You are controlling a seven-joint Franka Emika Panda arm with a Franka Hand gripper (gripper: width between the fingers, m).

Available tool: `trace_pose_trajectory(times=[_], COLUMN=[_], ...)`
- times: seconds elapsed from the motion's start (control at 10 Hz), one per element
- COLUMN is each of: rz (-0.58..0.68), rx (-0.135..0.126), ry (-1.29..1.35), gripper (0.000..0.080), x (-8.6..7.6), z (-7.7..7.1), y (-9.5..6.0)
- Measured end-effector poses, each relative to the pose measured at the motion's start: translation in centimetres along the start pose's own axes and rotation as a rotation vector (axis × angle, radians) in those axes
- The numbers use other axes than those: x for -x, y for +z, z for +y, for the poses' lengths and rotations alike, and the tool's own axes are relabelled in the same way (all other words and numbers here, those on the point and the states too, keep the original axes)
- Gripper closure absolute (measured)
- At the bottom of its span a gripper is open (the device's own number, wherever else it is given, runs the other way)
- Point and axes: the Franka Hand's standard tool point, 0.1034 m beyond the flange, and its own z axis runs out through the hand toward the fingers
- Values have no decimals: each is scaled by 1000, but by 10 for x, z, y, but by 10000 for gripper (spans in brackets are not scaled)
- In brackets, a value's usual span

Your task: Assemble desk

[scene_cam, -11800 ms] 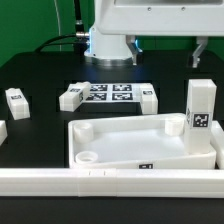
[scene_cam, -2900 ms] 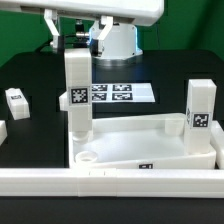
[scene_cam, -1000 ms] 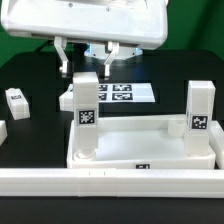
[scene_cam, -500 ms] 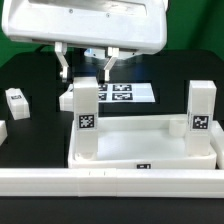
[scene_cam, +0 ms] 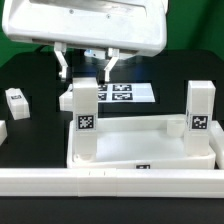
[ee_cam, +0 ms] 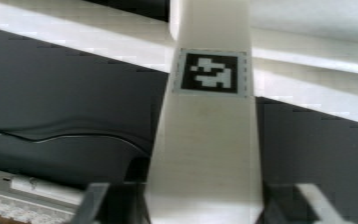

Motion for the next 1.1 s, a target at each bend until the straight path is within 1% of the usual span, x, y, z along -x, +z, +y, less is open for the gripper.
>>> trace_pose_trajectory(times=[0.1,0.2,0.3,0.4,0.6,0.7,0.9,1.0,1.1], rz=[0,0,0,0,1,-7,-29,-27,-33], rx=[0,0,0,0,1,-3,-16,-15,-16], ry=[0,0,0,0,0,3,9,11,9], gripper=[297,198,198,160,153,153,150,150,150], x=[0,0,0,0,-1,-2,-7,-9,-7], z=[0,0,0,0,2,3,9,10,8], y=[0,0,0,0,-1,-5,-19,-22,-19])
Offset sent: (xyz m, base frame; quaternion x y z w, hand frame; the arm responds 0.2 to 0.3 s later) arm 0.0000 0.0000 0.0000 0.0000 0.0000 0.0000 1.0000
